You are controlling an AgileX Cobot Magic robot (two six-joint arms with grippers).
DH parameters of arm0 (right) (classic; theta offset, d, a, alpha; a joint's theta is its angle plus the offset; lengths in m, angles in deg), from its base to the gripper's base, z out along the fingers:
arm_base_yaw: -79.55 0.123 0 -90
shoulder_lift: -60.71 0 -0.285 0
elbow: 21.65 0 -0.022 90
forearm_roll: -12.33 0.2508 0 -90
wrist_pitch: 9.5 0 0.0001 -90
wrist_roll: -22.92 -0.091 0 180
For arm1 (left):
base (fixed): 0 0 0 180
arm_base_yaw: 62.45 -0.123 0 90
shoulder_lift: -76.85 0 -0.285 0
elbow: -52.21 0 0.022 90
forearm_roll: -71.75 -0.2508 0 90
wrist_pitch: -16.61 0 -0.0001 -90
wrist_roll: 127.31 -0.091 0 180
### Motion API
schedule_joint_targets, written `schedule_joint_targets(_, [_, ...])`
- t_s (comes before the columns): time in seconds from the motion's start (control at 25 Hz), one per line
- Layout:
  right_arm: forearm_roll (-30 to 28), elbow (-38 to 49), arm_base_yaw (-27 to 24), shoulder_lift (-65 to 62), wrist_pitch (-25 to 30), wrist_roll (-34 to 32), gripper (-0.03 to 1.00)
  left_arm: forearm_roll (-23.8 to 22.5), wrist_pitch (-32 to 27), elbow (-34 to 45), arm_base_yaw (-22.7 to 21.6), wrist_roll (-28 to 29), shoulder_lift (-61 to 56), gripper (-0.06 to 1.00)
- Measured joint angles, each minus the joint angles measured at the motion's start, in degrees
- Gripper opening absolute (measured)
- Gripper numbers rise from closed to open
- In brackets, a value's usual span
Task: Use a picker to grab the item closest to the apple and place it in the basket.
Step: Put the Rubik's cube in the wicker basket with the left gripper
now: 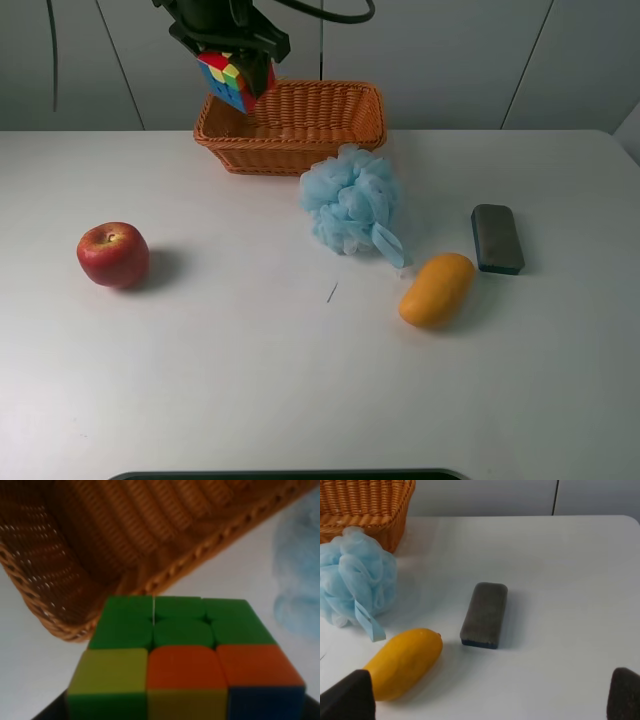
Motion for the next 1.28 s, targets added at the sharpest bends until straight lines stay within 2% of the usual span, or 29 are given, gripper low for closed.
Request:
schedule_joint_targets(0.28, [0.00, 0.00, 0.00, 0.00, 0.00, 0.00, 0.70, -0.63, 0.00, -13.23, -3.23, 2.37, 10.18, 0.56])
schedule_joint_targets(0.4, [0.00, 0.00, 0.00, 0.00, 0.00, 0.00, 0.70, -0.63, 3.38, -16.46, -3.80, 3.49, 14.09, 0.56])
schedule_joint_targets(0.64, [0.00, 0.00, 0.00, 0.00, 0.00, 0.00, 0.70, -0.63, 12.57, -17.38, -4.18, 5.34, 20.84, 0.56])
schedule_joint_targets(0.92, [0.00, 0.00, 0.00, 0.00, 0.00, -0.11, 0.70, -0.30, 16.92, -17.38, -4.18, 7.12, 26.21, 0.56])
schedule_joint_targets(1.16, [0.00, 0.00, 0.00, 0.00, 0.00, -0.11, 0.70, -0.21, 19.72, -17.38, -4.18, 7.44, 26.48, 0.56])
schedule_joint_targets(1.2, [0.00, 0.00, 0.00, 0.00, 0.00, -0.11, 0.70, -0.21, 19.86, -17.38, -4.18, 7.73, 26.48, 0.57])
schedule_joint_targets(1.28, [0.00, 0.00, 0.00, 0.00, 0.00, -0.11, 0.70, 0.11, 20.11, -17.39, -4.18, 8.37, 26.48, 0.69])
